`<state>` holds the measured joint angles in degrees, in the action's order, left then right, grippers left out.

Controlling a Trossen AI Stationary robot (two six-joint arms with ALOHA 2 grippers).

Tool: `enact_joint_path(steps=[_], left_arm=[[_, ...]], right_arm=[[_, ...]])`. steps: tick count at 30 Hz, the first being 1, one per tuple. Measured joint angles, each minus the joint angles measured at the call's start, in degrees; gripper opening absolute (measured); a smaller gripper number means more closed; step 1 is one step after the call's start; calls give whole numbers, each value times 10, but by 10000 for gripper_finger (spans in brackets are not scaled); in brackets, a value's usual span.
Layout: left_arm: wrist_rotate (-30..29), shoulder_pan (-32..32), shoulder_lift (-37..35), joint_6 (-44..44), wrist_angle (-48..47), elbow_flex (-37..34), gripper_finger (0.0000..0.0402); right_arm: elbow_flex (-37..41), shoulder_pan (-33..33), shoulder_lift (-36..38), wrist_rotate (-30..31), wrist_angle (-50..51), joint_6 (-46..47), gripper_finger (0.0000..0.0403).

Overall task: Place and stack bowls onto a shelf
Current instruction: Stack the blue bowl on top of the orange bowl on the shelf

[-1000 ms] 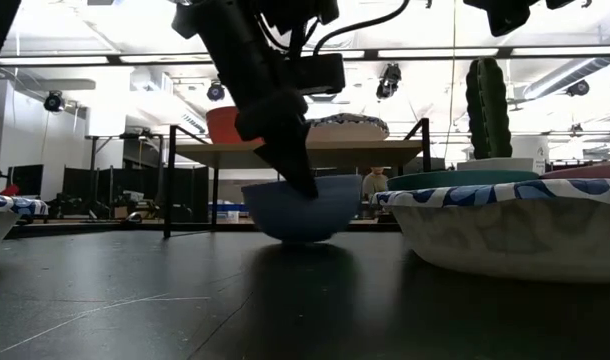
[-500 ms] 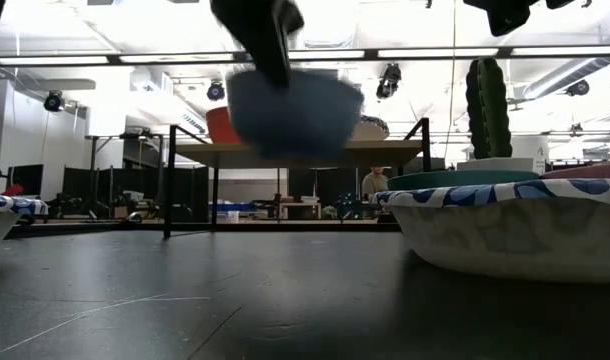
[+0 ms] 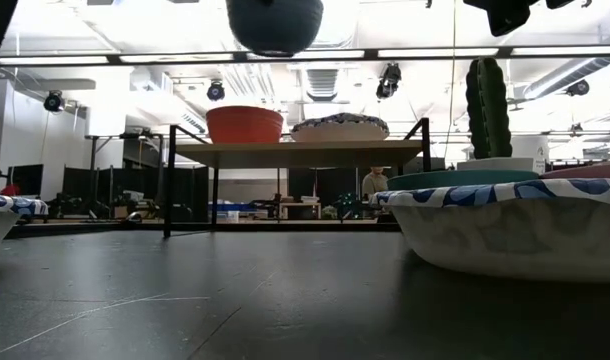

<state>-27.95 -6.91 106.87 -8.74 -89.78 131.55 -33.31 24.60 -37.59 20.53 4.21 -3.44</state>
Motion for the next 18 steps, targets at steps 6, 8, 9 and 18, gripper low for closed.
enact_joint_path(steps=[6,8,9,18], left_arm=[[32,105,-29,-27,-2,-9,0],[59,142,-38,-33,-1,-22,0],[70,159,-41,-36,0,-28,0],[165,285,-73,-68,94,-139,0]], right_arm=[[0,0,0,0,0,0,148],[0,0,0,0,0,0,148],[0,0,0,0,0,0,148],[0,0,0,0,2,6,148]])
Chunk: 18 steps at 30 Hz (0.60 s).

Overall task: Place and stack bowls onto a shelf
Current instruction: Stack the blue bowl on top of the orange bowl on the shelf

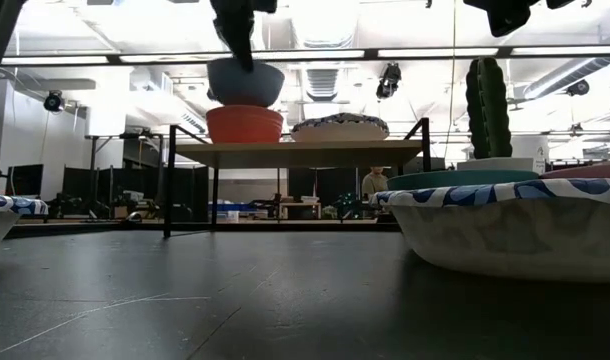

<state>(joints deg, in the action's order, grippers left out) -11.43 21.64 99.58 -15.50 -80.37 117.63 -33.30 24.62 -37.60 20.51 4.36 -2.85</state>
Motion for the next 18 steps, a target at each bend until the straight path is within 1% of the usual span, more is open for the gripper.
enact_joint_path(steps=[2,9,13,18], left_arm=[[20,9,-8,-1,27,-30,0],[21,13,-19,-3,74,-112,0],[20,13,-19,-2,88,-137,6],[20,13,-19,7,99,-141,21]], right_arm=[[0,0,0,0,1,0,148],[0,0,0,0,1,0,148],[0,0,0,0,1,0,148],[0,0,0,0,1,3,148]])
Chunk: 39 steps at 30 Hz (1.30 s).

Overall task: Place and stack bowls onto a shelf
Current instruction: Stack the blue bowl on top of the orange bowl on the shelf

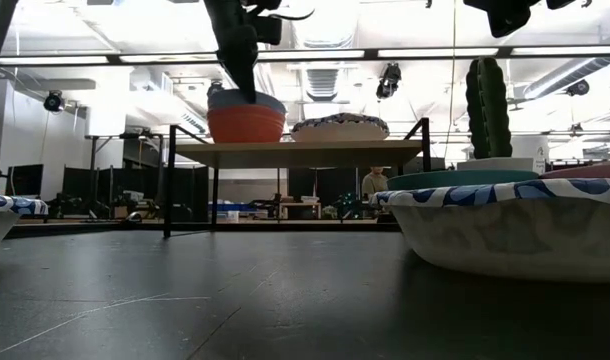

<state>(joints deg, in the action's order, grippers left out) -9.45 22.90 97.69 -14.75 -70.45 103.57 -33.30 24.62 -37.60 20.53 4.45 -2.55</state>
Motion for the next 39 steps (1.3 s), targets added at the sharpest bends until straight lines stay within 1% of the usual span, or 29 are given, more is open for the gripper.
enact_joint_path(steps=[4,10,15,16,18,20,22,24,29,32,35,39], left_arm=[[0,0,-2,3,-2,0,38],[0,0,-12,3,-9,0,80],[4,0,-51,-23,-8,0,105],[17,0,-62,-32,-4,0,108],[62,1,-89,-50,16,-4,111],[115,7,-121,-68,70,-23,112],[142,13,-158,-81,144,-64,110],[144,22,-198,-89,222,-122,107],[115,58,-283,-68,439,-300,100],[112,77,-310,-34,567,-393,96],[113,85,-322,-8,623,-447,94],[113,85,-320,14,627,-475,89]], right_arm=[[0,0,0,0,0,1,148],[0,0,0,0,0,4,148],[0,0,0,0,0,6,148],[0,0,0,0,0,6,148],[0,0,0,0,0,6,148],[0,0,0,0,0,6,148],[0,0,0,0,0,6,148],[0,0,0,0,-1,6,148],[0,0,0,0,-4,11,148],[0,0,0,0,-4,11,148],[0,0,0,0,-4,11,148],[0,0,0,0,-4,11,148]])
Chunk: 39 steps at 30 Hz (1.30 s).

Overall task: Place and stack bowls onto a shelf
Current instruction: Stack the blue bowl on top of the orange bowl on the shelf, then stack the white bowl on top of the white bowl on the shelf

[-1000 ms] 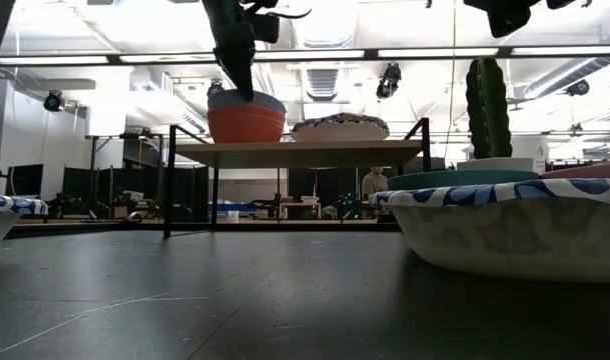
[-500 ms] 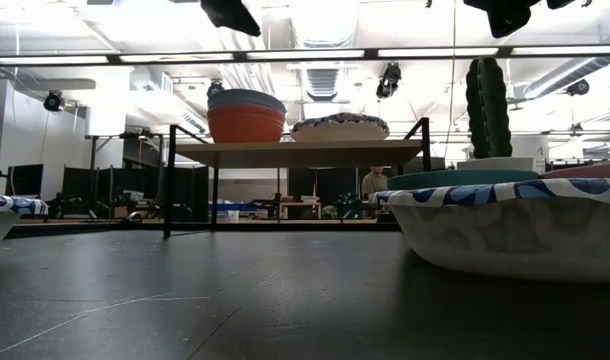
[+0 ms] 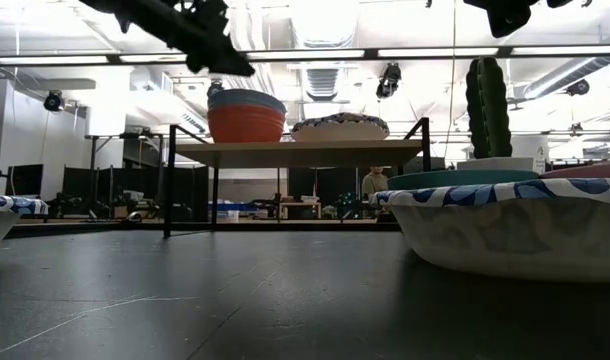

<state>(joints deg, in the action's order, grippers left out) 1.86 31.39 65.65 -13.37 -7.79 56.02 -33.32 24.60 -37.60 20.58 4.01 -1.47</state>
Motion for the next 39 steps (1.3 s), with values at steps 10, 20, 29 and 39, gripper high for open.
enact_joint_path(steps=[10,20,29,39], left_arm=[[2,-3,33,24,-1,-13,79],[3,-3,42,30,2,-24,69],[3,-33,6,76,-2,-18,68],[2,-197,-52,149,-28,-23,68]], right_arm=[[0,0,0,0,0,0,148],[0,0,0,0,1,-1,148],[0,0,0,0,1,2,148],[1,0,-1,5,0,56,148]])
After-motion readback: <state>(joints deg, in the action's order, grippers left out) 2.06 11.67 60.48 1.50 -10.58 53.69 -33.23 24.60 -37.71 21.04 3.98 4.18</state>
